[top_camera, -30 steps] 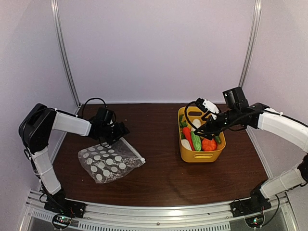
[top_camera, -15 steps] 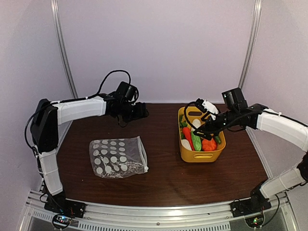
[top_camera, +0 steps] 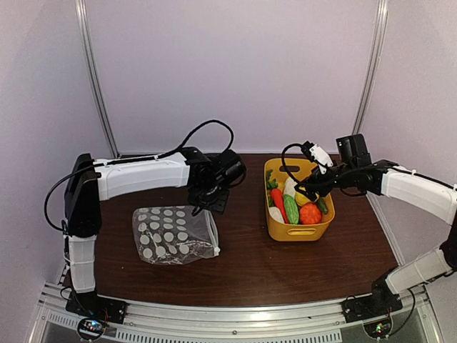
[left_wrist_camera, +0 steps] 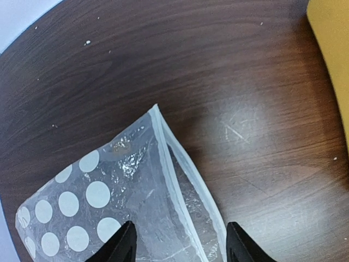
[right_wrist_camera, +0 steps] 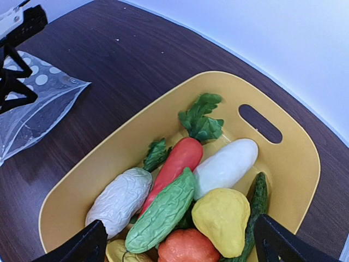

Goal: Place the food in the zip-top bag and seal the zipper
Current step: Adjust the zipper food storage bag at the center of the board, then pick up the zipper food storage bag at the center of the board.

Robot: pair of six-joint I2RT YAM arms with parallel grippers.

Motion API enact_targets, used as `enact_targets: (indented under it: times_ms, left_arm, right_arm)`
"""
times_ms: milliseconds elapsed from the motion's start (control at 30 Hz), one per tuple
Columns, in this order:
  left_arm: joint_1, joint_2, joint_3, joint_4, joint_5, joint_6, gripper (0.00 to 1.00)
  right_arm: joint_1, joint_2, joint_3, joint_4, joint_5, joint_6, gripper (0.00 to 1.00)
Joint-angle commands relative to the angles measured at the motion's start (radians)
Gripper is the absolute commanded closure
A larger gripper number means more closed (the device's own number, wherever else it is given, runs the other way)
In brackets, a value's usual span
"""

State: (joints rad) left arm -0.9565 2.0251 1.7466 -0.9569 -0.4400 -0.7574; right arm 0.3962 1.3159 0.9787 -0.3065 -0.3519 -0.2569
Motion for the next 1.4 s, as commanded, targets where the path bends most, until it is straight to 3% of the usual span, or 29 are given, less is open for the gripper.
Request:
enact_targets:
  times_ms: [0,367,467,833,1100,1233,1367]
  left_arm:
    - [-0.015,0.052,0.038,-0.179,-0.103,-0.052,0.45]
    - [-0.038,0.117,0.083,-0.160,-0.026,-0.044,0.53]
    - [-0.039,0.137,0.087,-0.170,-0.043,-0.045,0.59]
    - [-0.043,0.225,0.138,-0.236,-0.064,-0.080,0.61]
    - [-0.042,0.256,0.152,-0.313,-0.108,-0.083,0.73]
    - [-0.045,0.260,0.174,-0.365,-0.129,-0.088,0.91]
    - [-0.055,0.245,0.204,-0.387,-0.157,-0.074,1.00]
  right_arm:
    - [-0.025,-0.004,-0.032,0.070,0.027,0.066,0.04]
    - [-0.025,-0.017,-0.054,0.078,0.008,0.052,0.04]
    - [-0.023,-0.024,-0.060,0.079,0.010,0.047,0.04]
    - [-0.023,-0.026,-0.066,0.079,0.005,0.039,0.03]
    - [-0.023,-0.033,-0.067,0.078,0.001,0.035,0.04]
    - [-0.024,-0.039,-0.069,0.077,0.007,0.033,0.03]
    - [-0.024,-0.038,-0.072,0.078,0.004,0.033,0.03]
